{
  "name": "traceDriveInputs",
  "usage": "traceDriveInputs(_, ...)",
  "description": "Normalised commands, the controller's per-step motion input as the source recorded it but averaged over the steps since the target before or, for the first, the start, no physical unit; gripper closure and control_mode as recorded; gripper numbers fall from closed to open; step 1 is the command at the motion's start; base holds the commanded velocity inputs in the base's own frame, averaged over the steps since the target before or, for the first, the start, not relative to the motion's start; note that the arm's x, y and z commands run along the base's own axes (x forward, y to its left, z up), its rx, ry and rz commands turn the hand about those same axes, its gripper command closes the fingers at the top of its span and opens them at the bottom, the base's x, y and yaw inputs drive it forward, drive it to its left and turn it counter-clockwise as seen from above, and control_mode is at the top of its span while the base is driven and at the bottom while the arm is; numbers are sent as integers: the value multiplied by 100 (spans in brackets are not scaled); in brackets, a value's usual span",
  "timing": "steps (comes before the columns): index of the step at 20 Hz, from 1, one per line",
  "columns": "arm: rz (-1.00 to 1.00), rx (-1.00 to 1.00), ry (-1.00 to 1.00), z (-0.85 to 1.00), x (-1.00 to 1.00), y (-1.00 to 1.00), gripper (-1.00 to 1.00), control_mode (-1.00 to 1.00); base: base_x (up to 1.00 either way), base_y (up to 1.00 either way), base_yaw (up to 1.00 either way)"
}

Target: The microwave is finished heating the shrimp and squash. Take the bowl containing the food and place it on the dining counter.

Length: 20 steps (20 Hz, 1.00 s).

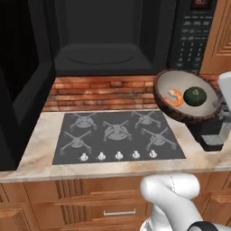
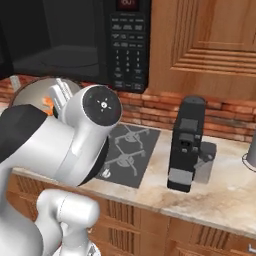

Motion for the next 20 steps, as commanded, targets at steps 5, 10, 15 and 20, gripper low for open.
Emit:
traceDriveInputs(5,0,0,0,0,0,0,100,100,-62,-48,54)
traceDriveInputs(10,0,0,0,0,0,0,100,100,-73,-19,77)
traceDriveInputs(15,0,0,0,0,0,0,100,100,-54,0,80)
traceDriveInputs(20,0,0,0,0,0,0,100,100,-48,0,75)
